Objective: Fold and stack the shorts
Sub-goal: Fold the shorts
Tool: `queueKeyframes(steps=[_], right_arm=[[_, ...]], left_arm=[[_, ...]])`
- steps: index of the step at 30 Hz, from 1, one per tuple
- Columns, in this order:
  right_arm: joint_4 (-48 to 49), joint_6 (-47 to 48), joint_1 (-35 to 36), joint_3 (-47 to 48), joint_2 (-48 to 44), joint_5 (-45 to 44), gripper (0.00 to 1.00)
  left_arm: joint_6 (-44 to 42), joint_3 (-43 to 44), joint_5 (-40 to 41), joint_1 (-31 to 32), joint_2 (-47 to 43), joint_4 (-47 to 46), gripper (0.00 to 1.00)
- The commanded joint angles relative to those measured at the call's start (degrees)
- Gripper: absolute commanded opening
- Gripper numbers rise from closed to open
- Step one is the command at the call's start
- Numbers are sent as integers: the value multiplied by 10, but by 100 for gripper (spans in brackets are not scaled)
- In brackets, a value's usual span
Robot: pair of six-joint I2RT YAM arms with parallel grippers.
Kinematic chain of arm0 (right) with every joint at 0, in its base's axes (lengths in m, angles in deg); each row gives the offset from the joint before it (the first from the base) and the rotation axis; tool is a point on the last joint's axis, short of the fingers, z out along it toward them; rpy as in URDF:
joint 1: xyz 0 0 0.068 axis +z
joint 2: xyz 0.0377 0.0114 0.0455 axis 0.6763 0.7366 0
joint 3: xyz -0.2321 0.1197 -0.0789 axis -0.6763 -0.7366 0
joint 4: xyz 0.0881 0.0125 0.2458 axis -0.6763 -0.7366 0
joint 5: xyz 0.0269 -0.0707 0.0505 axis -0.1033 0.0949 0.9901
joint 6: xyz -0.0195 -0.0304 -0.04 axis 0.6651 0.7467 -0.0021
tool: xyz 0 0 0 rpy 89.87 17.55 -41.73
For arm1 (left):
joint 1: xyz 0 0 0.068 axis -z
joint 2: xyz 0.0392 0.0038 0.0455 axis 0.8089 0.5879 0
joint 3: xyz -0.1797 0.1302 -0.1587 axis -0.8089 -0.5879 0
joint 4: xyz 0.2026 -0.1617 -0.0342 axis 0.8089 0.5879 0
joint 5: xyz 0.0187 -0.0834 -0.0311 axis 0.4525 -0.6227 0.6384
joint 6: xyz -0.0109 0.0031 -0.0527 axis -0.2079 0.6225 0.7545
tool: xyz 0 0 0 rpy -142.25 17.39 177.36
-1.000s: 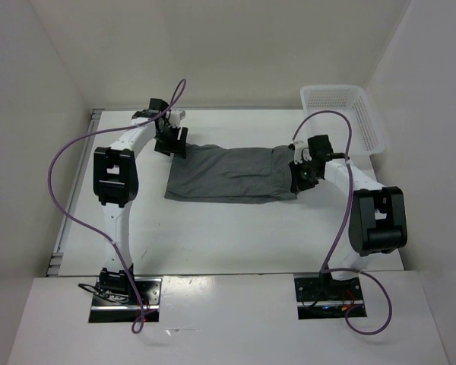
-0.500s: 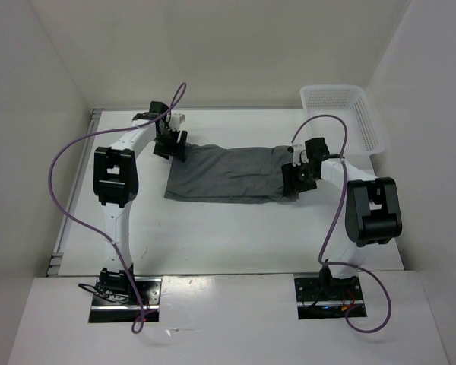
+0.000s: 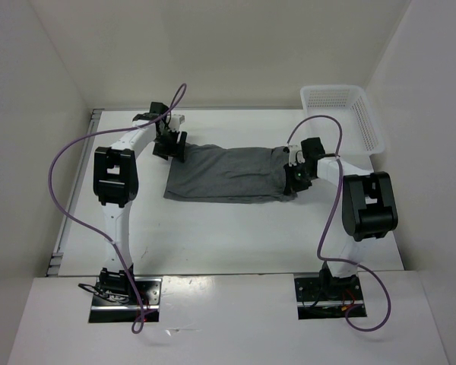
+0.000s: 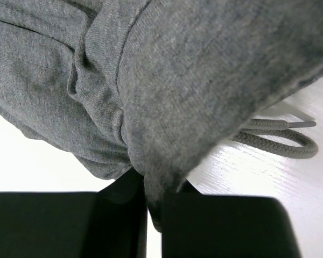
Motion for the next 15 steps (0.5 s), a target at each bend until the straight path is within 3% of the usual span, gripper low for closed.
queueKeyframes(steps=[1,10,15], right_arm=[[14,12,10,-16,24,-29,0],[-63,101,10,117,-16,-45,0],[-132,178,10,183,-29,-58,0]], left_arm=[[-3,-6,-3,4,-13,-2,76],[-3,0,-35,4,-8,-2,75],[-3,11,-40,4,-26,3,80]])
